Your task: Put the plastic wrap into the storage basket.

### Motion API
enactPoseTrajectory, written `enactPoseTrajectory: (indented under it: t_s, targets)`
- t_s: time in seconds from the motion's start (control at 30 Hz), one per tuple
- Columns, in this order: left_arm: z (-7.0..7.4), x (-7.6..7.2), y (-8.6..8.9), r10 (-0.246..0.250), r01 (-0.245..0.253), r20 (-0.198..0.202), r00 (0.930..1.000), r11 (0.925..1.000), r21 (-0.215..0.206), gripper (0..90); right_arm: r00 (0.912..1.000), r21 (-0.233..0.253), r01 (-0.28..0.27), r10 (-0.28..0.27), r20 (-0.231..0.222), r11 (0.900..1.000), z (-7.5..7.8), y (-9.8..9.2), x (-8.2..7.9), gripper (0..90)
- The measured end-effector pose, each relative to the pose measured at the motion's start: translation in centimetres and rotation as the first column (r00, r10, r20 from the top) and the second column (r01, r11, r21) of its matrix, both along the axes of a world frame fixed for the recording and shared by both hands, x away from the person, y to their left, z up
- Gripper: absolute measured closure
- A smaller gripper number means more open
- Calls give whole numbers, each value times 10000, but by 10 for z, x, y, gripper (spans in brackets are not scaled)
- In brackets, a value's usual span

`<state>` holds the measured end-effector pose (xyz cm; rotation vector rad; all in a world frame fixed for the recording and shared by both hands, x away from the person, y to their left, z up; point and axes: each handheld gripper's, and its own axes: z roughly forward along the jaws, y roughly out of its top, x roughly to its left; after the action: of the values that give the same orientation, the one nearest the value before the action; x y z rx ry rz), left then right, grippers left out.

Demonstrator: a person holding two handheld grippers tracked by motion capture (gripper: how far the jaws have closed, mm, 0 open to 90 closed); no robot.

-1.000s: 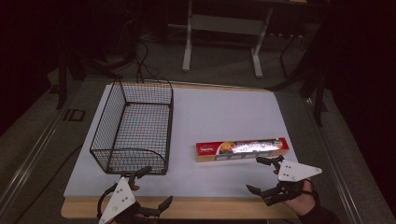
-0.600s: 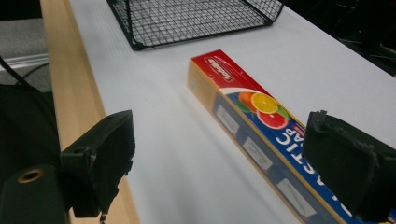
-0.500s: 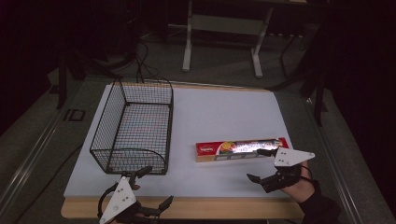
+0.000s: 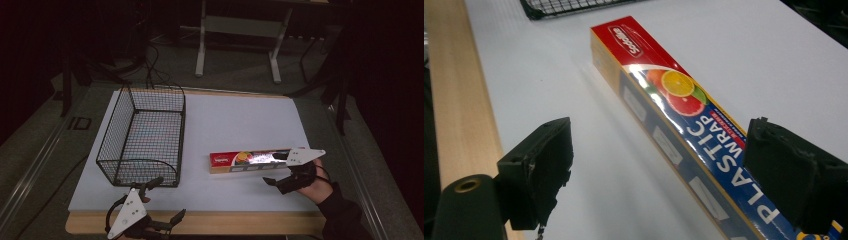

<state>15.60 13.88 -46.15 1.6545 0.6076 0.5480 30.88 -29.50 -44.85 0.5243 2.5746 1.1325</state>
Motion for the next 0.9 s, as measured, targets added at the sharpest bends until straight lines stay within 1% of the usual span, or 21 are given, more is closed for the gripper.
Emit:
enactPoseTrajectory:
  t_s: [0.13,0.17,0.2,0.27,0.3,0.33,0.37,0.47,0.5,0.6,0.67,0.7,0.73,0.77,0.9]
  targets:
    - [-1,0,0,-30,30,-7,10000,10000,86,7,9998,-387,-98,91,-184,9992,-2,2,8,135]
    - [-1,0,0,-20,20,0,10000,10000,95,7,9998,-517,-94,85,-161,9986,-3,2,10,135]
    - [0,0,0,-20,20,5,10000,9999,113,8,9996,-573,-122,107,-250,9983,-3,3,13,135]
    - [0,-1,0,-7,7,24,10000,10000,95,7,9996,-725,-109,90,-267,9973,-4,3,17,140]
    - [0,-1,0,0,0,18,10000,10000,100,7,9992,-737,-167,139,-379,9971,-4,3,20,144]
    - [-1,-1,0,0,0,12,10000,9999,107,7,9993,-771,-130,104,-347,9969,-4,4,22,145]
    - [-1,-1,0,-3,3,1,10000,9999,110,7,9989,-854,-188,149,-452,9962,-4,4,24,145]
    - [-1,-1,0,-5,4,9,10000,9999,153,7,9989,-1235,-257,206,-425,9920,-5,6,31,145]
    - [-1,-1,0,-14,14,7,10000,9999,153,7,9991,-1301,-201,151,-398,9913,-5,6,33,145]
    - [-1,-1,0,-3,3,12,10000,9999,168,8,9985,-1459,-271,198,-510,9889,-6,8,40,145]
    - [-1,-1,0,8,-8,-6,10000,9999,157,8,9985,-1599,-302,224,-504,9867,-7,10,44,145]
    - [-1,-1,0,3,-3,-14,10000,9999,164,7,9978,-1642,-351,253,-614,9858,-7,11,46,145]
    - [-1,-1,1,-13,13,-7,10000,9999,159,7,9983,-1709,-352,265,-527,9847,-8,12,48,145]
    - [-1,-1,1,-6,6,1,10000,9999,155,7,9976,-1771,-439,336,-606,9832,-8,13,50,145]
    - [-2,0,0,-13,14,-13,10000,9997,247,8,9974,-2100,-531,417,-587,9763,-11,19,57,144]
